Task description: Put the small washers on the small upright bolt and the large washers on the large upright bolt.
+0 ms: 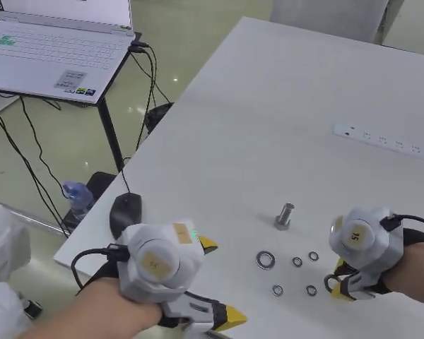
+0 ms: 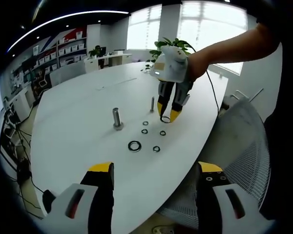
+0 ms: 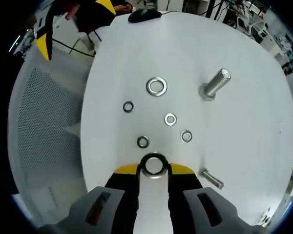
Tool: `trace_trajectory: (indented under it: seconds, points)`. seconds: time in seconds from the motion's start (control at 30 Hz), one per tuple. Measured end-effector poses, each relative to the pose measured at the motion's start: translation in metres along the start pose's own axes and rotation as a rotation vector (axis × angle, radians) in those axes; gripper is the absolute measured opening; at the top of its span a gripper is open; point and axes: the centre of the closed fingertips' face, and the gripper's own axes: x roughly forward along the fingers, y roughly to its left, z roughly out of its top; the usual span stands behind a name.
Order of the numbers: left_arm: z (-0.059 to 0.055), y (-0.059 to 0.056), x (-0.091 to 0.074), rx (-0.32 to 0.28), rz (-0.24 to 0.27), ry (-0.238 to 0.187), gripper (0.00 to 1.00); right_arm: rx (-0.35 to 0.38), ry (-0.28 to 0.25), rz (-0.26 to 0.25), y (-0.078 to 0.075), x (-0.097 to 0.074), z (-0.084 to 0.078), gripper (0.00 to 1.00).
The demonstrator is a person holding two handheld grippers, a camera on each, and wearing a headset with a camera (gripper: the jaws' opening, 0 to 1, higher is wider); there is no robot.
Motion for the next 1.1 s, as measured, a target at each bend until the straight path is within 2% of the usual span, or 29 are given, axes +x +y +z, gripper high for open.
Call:
trace_trajectory:
  seconds: [0.23, 0.37, 0.6, 0.87, 1.1]
  points:
    - [-0.001, 0.003, -0.002, -0.004, 0.007, -0.004, 0.67, 0.000, -0.006, -0.003, -0.004, -0.027, 0.009, 0.21]
    - [0.001, 0.004, -0.002, 0.000, 0.009, -0.005, 0.67, 0.019, -0.019, -0.012, -0.011, -0.049, 0.018, 0.21]
    - [0.004, 0.004, -0.001, 0.007, 0.012, -0.005, 0.67, 0.015, -0.030, -0.024, -0.026, -0.070, 0.027, 0.21]
    - [0.004, 0.007, -0.003, 0.001, 0.022, -0.001, 0.69, 0.032, -0.044, -0.024, -0.032, -0.085, 0.041, 0.21]
    - [0.004, 0.009, -0.003, -0.004, 0.024, 0.000, 0.69, 0.025, -0.056, -0.039, -0.041, -0.084, 0.058, 0.21]
